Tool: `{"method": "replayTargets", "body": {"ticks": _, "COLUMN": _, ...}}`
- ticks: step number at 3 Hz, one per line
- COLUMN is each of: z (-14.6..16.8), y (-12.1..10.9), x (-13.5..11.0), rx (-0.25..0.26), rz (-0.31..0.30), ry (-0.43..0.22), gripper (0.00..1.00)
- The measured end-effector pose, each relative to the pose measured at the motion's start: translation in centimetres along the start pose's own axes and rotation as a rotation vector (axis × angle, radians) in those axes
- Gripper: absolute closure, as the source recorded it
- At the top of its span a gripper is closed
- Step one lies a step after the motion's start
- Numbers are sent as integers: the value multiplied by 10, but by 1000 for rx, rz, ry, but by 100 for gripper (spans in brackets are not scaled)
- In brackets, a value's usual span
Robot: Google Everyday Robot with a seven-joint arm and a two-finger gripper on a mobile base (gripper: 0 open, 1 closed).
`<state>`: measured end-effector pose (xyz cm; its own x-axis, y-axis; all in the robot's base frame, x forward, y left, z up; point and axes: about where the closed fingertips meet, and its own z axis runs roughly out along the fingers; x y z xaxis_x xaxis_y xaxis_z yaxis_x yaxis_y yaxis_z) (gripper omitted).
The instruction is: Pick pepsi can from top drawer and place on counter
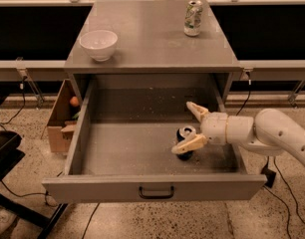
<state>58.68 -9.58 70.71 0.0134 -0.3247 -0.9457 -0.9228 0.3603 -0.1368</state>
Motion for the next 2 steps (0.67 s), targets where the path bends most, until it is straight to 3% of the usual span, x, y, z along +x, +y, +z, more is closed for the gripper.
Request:
{"method": "replayTargets", "body": {"ticks": 1, "z": -1, "y": 0, "x": 16, "rx": -12, "rz": 10, "ry": 5, "gripper": 0}}
{"method": "replayTargets", "body": {"ticks": 2, "z": -25, "y": 3, "x": 32, "rx": 1, "rz": 47, "ry": 40, "gripper": 0}}
